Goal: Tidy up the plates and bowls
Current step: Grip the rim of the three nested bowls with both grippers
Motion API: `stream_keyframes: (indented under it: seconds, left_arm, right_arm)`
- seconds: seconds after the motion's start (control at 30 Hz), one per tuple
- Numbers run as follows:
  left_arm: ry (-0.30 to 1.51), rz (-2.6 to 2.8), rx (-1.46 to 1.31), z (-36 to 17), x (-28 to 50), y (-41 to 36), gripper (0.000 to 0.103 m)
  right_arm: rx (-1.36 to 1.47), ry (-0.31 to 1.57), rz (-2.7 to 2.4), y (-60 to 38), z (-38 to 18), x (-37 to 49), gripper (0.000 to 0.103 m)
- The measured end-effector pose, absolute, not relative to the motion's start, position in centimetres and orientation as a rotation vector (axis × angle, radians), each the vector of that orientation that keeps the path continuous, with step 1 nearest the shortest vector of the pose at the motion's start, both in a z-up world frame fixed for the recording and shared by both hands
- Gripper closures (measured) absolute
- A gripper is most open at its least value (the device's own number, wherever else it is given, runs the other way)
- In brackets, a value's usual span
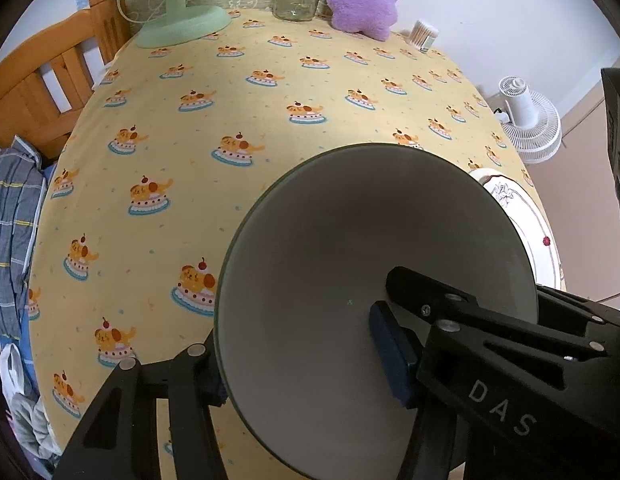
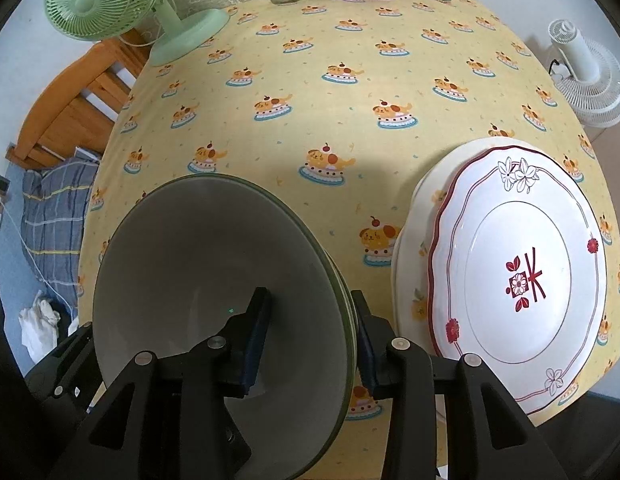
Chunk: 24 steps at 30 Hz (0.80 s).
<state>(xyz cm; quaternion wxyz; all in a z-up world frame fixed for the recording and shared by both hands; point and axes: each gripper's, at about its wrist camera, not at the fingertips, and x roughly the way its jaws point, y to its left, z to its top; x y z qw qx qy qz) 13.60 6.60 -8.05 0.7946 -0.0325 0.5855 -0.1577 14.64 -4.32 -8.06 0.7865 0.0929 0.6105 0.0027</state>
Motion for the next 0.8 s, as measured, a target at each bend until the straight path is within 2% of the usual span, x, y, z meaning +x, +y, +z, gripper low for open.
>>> stream_keyframes:
  seconds: [0.2, 0.8]
  left_arm:
    - [1.286, -0.327, -0.096, -7.8, 13.3, 6.8, 0.044]
    - [1.204, -0.408, 0.030, -1.6, 11.6, 6.7, 0.046]
  right_arm:
    - [0.177, 1.307, 0.028, -4.1, -7.6, 14.4, 0.061]
    - [0.253, 1.204, -0.031, -4.1, -1.8, 11.4, 0.061]
